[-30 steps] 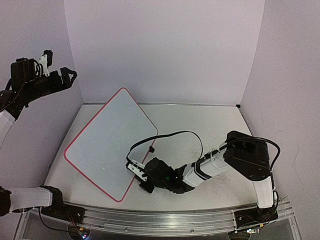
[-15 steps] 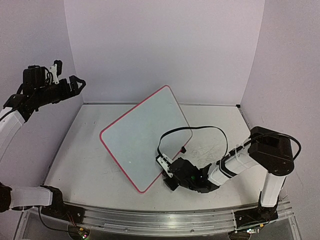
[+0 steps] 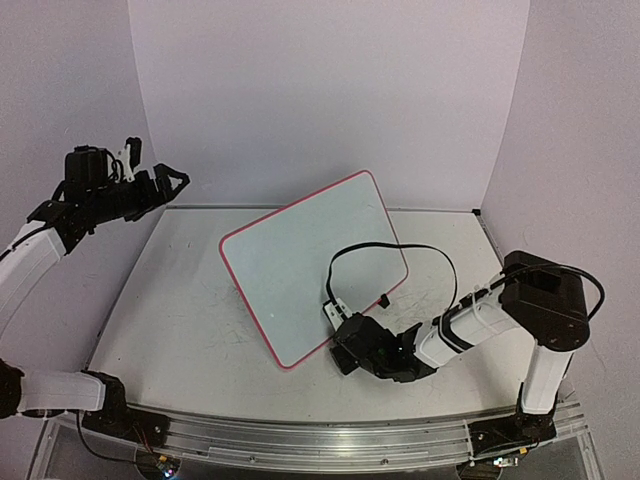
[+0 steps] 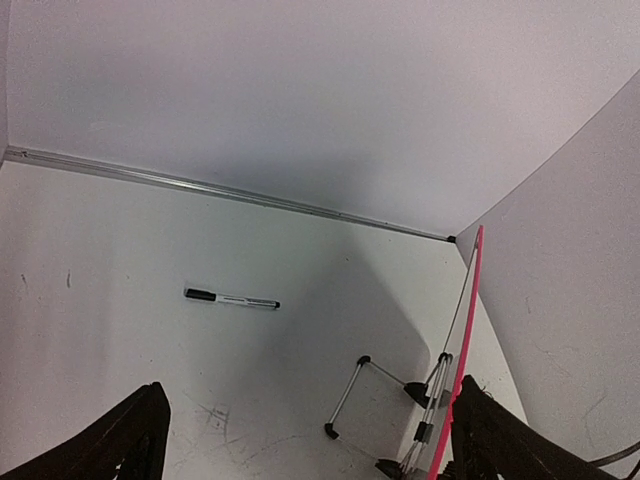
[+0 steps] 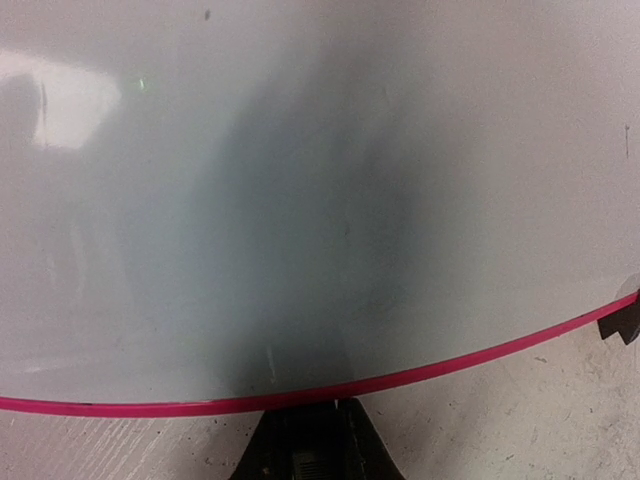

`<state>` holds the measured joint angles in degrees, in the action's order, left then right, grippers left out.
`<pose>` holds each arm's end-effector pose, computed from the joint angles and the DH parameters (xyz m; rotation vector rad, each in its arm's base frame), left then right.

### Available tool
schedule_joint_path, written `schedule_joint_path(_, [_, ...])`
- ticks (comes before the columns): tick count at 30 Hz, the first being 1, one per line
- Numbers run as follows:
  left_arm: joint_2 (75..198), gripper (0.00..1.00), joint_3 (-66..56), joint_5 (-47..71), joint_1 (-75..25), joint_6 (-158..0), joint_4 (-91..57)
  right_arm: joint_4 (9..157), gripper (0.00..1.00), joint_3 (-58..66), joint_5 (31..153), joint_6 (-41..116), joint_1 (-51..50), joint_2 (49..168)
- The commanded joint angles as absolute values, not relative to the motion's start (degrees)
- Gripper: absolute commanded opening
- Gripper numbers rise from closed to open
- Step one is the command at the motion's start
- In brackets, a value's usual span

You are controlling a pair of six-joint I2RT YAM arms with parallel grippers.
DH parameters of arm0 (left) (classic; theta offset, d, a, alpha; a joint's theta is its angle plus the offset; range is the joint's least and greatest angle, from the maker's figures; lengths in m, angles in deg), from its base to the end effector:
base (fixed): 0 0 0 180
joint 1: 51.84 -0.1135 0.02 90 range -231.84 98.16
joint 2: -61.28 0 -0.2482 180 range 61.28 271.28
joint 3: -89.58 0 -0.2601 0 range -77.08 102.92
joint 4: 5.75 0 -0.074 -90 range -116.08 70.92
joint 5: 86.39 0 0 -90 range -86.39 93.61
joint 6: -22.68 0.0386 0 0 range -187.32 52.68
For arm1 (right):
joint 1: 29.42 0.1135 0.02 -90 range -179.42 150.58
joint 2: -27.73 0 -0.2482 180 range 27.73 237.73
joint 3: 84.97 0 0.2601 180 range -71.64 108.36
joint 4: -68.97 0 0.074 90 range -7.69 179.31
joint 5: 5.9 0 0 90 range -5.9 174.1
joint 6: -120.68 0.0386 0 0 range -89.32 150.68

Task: Write a sentence on the whiteboard
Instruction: Move the whiteboard to the center of the board.

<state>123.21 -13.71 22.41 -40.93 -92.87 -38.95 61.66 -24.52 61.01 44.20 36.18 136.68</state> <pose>0.2525 -0.0613 0.3639 -0.0174 1.9435 -0.7387 0.1606 0.3174 0.0813 -0.7926 2.0925 0.2930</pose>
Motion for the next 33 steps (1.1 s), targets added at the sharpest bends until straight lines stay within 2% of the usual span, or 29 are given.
schedule_joint_path(1, [123.9,0.99,-16.7,24.8,-38.2,-97.8,-31.6,62.3,0.03,-23.3,55.7,45.2,34.9,135.7])
schedule_joint_path(4, [124.6,0.98,-17.7,24.2,-37.0,-100.0,-29.4,62.1,0.16,-24.4,57.4,45.3,34.9,133.6])
schedule_joint_path(7, [125.6,0.98,-17.9,24.0,-36.9,-101.8,-28.1,62.2,0.39,-25.7,58.6,45.5,34.9,130.7])
schedule_joint_path(10, [126.8,0.98,-17.8,23.8,-36.4,-103.0,-26.6,63.1,0.52,-27.4,59.6,45.7,34.9,127.8])
schedule_joint_path(12, [127.7,0.98,-17.9,23.3,-36.0,-103.9,-25.8,63.5,0.65,-29.1,60.5,45.6,35.0,124.9])
schedule_joint_path(16, [129.2,0.97,-18.5,22.2,-35.5,-105.9,-24.2,65.6,0.77,-33.7,61.3,46.6,34.9,116.9])
schedule_joint_path(19, [130.6,0.98,-18.6,21.6,-34.9,-107.3,-23.5,68.2,0.83,-37.4,60.6,48.2,34.1,109.2])
schedule_joint_path(23, [132.5,1.00,-18.5,21.1,-33.9,-108.5,-23.0,71.6,0.84,-39.6,67.8,50.3,26.6,103.0])
schedule_joint_path(29, [133.2,0.99,-18.1,20.9,-32.9,-108.4,-22.9,76.7,0.86,-33.8,79.0,51.2,14.0,104.3])
schedule_joint_path(31, [133.0,0.99,-18.2,20.8,-32.9,-108.1,-22.9,77.0,0.83,-31.9,80.5,48.7,11.6,108.2])
schedule_joint_path(33, [132.8,0.99,-18.3,20.8,-32.9,-107.8,-22.9,77.6,0.72,-30.2,82.9,47.0,9.6,111.6])
